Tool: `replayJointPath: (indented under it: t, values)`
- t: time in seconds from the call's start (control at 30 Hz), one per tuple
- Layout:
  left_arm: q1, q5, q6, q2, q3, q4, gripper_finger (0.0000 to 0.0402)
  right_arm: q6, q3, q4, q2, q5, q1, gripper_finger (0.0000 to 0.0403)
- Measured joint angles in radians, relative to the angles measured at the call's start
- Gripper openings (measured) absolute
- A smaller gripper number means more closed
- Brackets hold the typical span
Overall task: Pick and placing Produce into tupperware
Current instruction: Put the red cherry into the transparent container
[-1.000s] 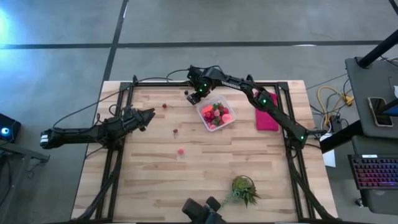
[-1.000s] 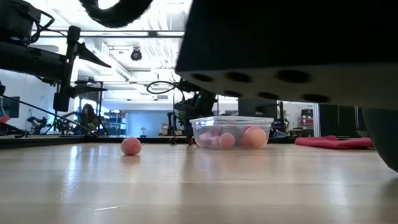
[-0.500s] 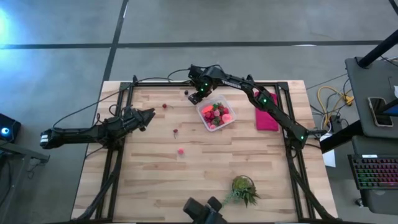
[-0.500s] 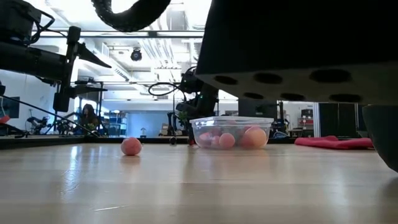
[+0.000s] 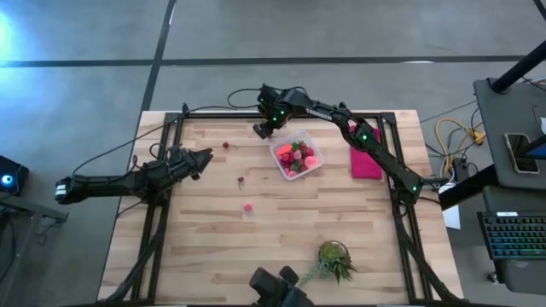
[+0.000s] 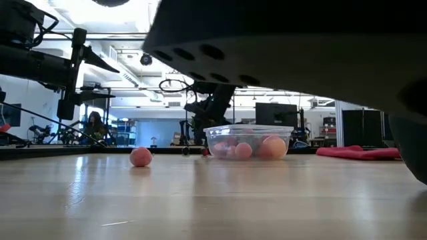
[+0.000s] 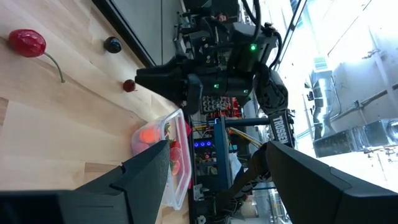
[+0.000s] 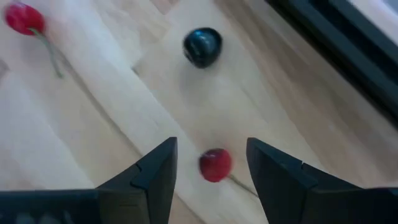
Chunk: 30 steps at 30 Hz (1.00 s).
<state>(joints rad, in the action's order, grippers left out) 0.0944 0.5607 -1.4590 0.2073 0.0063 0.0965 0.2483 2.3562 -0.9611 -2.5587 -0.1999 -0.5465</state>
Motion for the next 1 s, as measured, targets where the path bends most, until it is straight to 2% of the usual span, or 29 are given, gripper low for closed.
replayJointPath:
  t: [0.77,1.0]
  values:
    - [0.0,0.0,0.0,0.001,0.0,0.0,0.0255,0.021,0.0,-0.049,0.0,-0.009,-0.008,0.0184]
    - [0.0,0.0,0.0,0.002,0.0,0.0,0.0255,0.031,0.0,-0.053,0.0,-0.008,-0.009,0.0158]
